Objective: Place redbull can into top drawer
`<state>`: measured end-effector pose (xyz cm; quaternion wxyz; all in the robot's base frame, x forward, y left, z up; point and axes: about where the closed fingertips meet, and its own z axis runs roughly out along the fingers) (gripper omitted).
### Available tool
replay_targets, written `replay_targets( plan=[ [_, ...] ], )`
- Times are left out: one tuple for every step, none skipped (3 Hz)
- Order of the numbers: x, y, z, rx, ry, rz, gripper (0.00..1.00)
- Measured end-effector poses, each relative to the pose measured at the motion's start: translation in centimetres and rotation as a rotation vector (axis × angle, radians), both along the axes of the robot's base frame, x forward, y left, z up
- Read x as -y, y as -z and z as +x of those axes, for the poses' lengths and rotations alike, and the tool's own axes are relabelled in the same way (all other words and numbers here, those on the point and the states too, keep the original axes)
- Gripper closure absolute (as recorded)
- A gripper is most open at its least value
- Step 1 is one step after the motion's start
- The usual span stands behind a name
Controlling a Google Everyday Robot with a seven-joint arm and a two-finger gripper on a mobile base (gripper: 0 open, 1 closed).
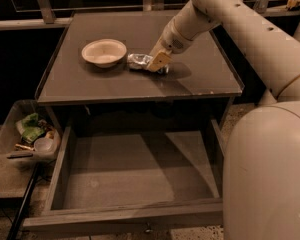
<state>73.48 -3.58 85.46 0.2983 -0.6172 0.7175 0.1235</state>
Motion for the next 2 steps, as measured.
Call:
replay_targets(
  plan=[
    [0.0,0.0,0.0,0.0,0.0,0.0,0.88],
    [-0.01,0.01,0.0,0.0,0.0,0.0,1.0]
  ],
)
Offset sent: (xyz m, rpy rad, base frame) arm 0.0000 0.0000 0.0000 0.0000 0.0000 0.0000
